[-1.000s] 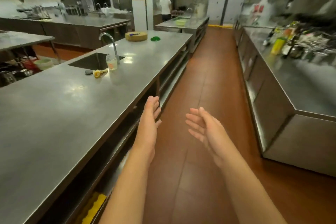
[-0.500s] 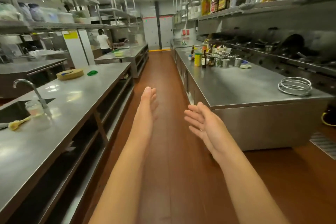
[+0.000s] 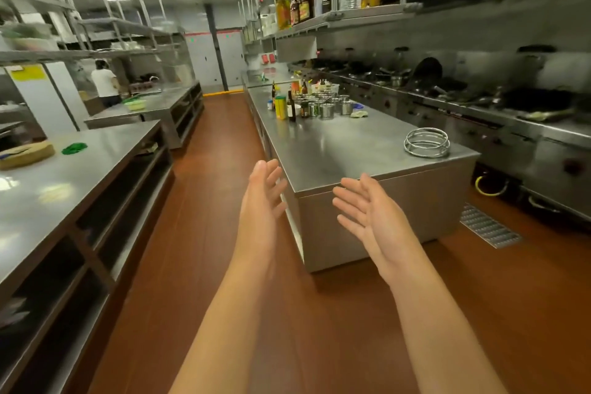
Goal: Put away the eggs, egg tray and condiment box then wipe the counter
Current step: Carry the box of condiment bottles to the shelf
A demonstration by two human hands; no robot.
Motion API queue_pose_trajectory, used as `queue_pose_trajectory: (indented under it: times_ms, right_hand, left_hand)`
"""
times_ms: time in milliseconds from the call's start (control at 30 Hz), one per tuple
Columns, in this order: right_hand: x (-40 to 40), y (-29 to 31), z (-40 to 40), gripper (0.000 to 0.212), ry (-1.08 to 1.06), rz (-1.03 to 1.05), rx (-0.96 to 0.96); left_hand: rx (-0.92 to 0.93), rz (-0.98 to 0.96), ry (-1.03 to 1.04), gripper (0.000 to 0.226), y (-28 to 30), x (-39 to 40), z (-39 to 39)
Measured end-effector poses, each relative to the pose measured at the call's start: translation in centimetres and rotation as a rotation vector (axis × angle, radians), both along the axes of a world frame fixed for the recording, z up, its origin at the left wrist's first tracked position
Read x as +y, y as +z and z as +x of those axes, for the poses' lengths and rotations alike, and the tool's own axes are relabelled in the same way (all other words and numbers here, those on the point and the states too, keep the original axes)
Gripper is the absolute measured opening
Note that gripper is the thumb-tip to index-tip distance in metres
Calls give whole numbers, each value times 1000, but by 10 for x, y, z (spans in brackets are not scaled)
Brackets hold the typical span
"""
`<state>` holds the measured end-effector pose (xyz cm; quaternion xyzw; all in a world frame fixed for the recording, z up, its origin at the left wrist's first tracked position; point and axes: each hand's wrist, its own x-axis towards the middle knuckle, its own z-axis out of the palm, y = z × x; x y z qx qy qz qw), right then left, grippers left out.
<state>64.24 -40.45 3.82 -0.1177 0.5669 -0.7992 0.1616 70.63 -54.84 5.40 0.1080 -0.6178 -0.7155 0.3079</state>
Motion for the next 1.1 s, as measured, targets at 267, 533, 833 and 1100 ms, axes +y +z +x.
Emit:
queue_pose_trajectory:
  times_ms: [267, 533, 833, 1100]
  right_hand:
    - [-29, 4, -88, 47, -14, 59, 44]
    - [-76, 1, -196, 43, -14, 95, 57]
    - [-47, -15, -305, 44, -117, 43, -8]
    - [31, -20, -413, 42, -134, -1, -32]
  left_hand:
    - [-47, 27, -29, 53, -14, -12, -93]
    - [-47, 56, -13, 54, -14, -64, -207]
    - [-147, 7, -135, 54, -30, -39, -325]
    - [-135, -54, -167, 61, -23, 28, -431]
